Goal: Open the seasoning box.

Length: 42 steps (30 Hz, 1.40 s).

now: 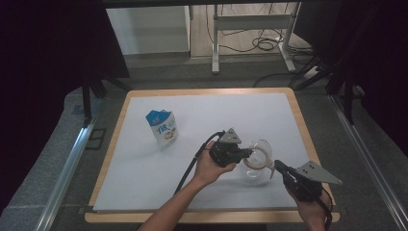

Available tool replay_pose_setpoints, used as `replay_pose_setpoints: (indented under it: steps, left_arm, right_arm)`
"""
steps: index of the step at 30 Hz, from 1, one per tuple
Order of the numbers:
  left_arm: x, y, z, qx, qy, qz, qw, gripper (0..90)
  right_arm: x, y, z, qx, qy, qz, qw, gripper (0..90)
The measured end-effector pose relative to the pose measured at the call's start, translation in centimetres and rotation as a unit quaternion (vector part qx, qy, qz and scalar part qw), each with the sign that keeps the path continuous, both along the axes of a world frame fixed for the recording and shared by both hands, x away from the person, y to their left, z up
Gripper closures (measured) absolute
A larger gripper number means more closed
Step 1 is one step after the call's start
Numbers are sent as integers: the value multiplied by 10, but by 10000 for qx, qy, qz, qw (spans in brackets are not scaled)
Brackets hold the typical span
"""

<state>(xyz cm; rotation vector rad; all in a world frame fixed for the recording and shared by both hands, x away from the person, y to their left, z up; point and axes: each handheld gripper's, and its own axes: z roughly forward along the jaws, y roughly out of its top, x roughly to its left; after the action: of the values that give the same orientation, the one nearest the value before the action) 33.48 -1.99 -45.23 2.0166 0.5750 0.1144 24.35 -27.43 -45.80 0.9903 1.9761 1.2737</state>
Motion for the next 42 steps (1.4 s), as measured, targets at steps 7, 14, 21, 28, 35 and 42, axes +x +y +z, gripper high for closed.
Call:
replay_pose_setpoints:
  steps: [7, 14, 21, 28, 35, 42]
  left_arm:
    - [-3, -12, 8, 26, -86, -111, 9999, 900]
    - [-14, -36, 21, 136, -314, -325, 9989, 900]
    - [-23, -53, 26, 237, -404, -466, 9978, 900]
    - [-25, -48, 28, 277, -497, -423, 9975, 892]
    - [-24, -18, 28, 170, -544, -245, 9981, 807]
    - [-23, 51, 23, 37, -366, 391, 9986, 372]
  right_arm:
    - [-22, -2, -4, 367, 91, 200, 9991, 620]
    - [-35, 0, -29, 421, 436, 464, 9971, 538]
    - [-34, 9, -41, 262, 584, 549, 9964, 526]
    - [-31, 13, -45, 276, 648, 588, 9958, 522]
    - [-35, 20, -44, 309, 626, 728, 9949, 509]
    - [-37, 44, -49, 234, 622, 966, 9931, 446]
